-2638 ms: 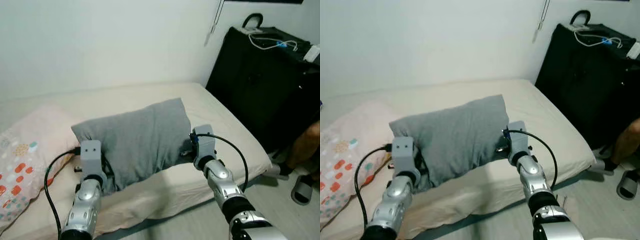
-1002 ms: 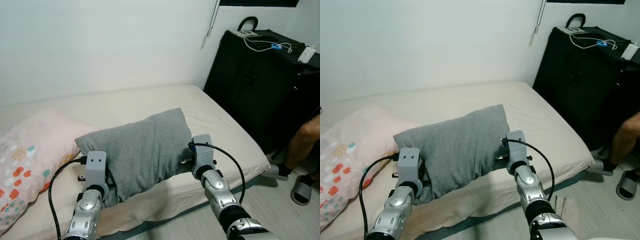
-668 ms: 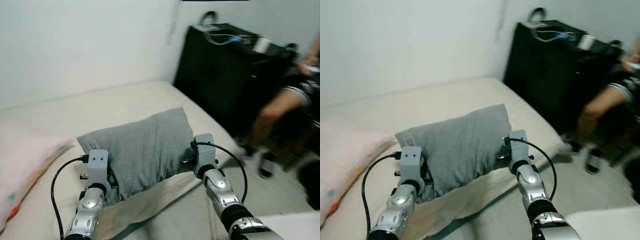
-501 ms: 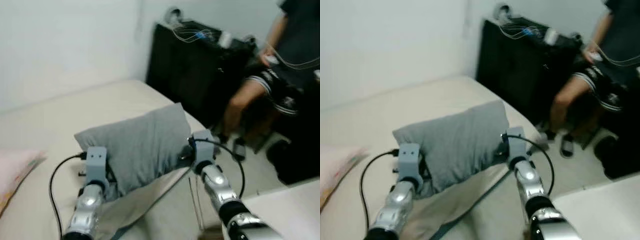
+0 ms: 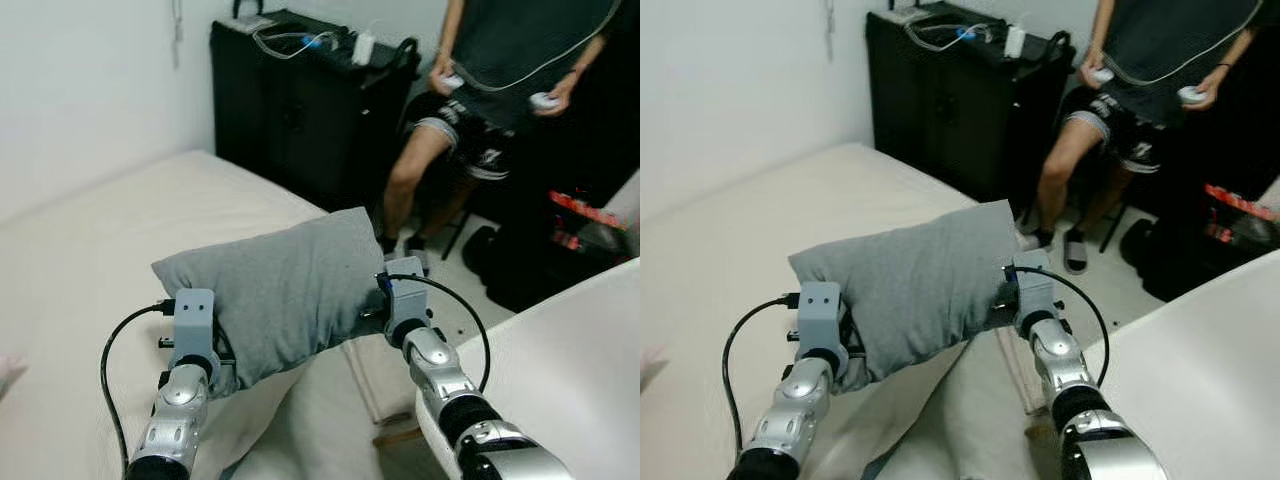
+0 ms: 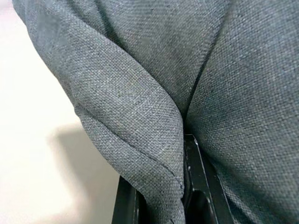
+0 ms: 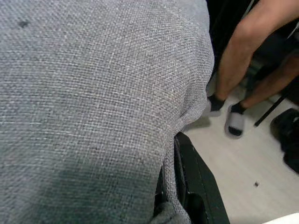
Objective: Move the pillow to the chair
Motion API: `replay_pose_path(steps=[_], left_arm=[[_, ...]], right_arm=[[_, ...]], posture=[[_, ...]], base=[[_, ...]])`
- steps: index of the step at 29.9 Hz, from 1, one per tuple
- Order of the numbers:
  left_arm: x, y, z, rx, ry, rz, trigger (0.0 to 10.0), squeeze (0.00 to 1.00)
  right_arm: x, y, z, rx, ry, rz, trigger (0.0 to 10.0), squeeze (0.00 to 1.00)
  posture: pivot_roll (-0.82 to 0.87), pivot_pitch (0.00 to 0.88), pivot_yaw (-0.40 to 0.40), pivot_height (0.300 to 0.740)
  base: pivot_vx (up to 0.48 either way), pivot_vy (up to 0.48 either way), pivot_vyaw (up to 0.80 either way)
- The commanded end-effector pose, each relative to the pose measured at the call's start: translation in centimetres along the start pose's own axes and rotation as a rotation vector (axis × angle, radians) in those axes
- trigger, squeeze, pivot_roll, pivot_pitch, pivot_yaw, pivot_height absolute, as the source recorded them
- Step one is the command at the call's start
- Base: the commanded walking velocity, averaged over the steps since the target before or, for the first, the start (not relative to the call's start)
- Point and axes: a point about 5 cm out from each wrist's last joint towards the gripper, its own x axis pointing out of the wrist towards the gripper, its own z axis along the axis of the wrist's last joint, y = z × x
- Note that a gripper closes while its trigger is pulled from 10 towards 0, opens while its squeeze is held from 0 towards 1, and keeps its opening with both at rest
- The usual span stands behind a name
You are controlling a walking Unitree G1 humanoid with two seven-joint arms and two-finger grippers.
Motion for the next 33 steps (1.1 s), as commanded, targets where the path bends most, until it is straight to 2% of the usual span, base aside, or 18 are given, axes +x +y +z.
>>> replay_pose_path(steps=[1, 15, 27, 29, 33], left_arm=[[0.06, -1.29, 0.53, 0.010, -0.035, -0.049, 10.0, 0.00], [0.13, -1.14, 0.43, 0.026, -0.026, -0.051, 10.0, 0.00], [0.30, -0.82, 0.55, 0.068, -0.020, -0.077, 10.0, 0.00], [0.45, -0.87, 0.73, 0.091, -0.016, -0.101, 10.0, 0.00], [0.60, -0.94, 0.87, 0.104, -0.011, -0.116, 10.0, 0.00]], right_arm=[[0.21, 1.82, -0.13, -0.010, 0.010, 0.079, 10.0, 0.00], [0.17, 1.58, -0.39, -0.010, 0.028, 0.067, 10.0, 0.00], [0.14, 1.60, -0.60, 0.018, 0.031, 0.033, 10.0, 0.00], [-0.04, 1.48, -0.90, 0.036, 0.031, 0.008, 10.0, 0.00], [-0.20, 1.36, -1.11, 0.046, 0.030, -0.012, 10.0, 0.00]], posture=[[0.00, 0.000, -0.121, 0.721], [0.00, 0.000, -0.106, 0.721], [0.02, 0.000, -0.046, 0.721], [0.02, 0.000, -0.005, 0.721], [0.02, 0.000, 0.009, 0.721]], base=[[0.000, 0.000, -0.80], [0.000, 0.000, -0.80], [0.000, 0.000, -0.80], [0.000, 0.000, -0.80], [0.000, 0.000, -0.80]])
